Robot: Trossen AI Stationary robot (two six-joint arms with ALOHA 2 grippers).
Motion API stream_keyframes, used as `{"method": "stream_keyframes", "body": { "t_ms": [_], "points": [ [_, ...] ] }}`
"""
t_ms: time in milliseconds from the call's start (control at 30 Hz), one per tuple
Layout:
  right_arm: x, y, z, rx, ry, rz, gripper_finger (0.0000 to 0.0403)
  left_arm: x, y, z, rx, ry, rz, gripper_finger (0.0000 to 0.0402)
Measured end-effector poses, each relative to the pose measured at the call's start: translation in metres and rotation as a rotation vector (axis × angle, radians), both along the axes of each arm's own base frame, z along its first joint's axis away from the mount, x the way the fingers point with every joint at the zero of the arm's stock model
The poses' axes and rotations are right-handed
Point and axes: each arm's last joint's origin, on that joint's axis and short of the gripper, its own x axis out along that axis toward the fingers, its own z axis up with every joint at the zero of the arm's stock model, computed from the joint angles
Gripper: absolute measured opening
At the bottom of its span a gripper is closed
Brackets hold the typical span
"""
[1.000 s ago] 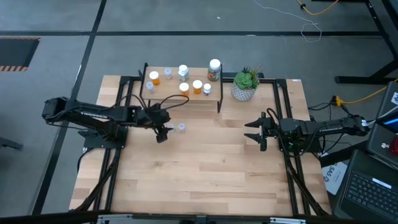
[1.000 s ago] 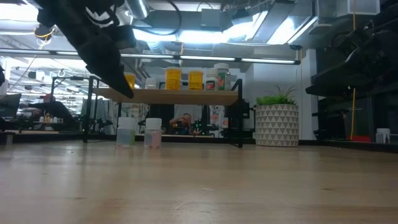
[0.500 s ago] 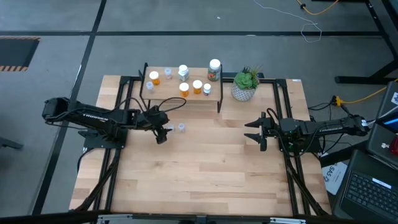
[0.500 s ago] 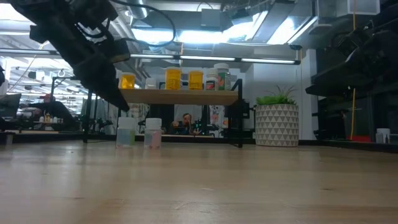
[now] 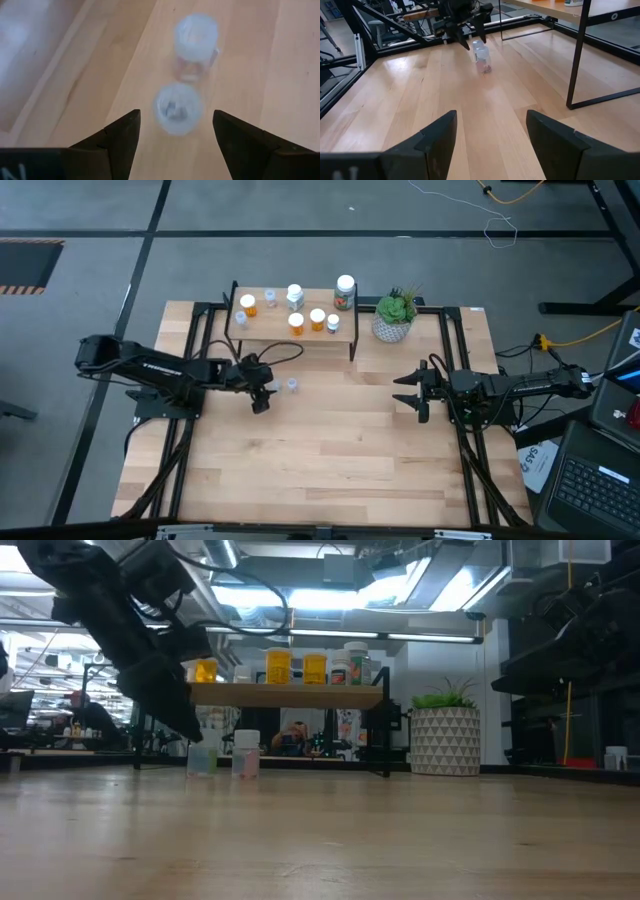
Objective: Pick and place medicine bottles onto shelf by color
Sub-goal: Put the transparent pill bottle on the shelf
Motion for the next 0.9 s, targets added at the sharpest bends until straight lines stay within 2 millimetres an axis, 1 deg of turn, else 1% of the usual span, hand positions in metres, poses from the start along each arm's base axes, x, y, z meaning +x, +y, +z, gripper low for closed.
{"method": "stream_keyframes", "body": {
  "t_ms": [233,533,633,900],
  "points": [
    [0.000,0.000,0.000,0.000,0.000,0.000,0.0241,0.012,0.001,-0.011,-0.001,-0.015,-0.004,0.0245],
    [0.000,0.000,0.000,0.000,0.000,0.001,0.0241,0.013,0.001,-0.013,-0.008,-0.009,0.004,0.0241],
    [0.000,0.000,0.000,0.000,0.000,0.000,0.0241,0.013,0.001,-0.013,-0.010,-0.010,0.005,0.0228],
    [0.000,0.000,0.000,0.000,0.000,0.001,0.0241,0.013,0.001,-0.013,-0.010,-0.010,0.005,0.0176]
  ]
}}
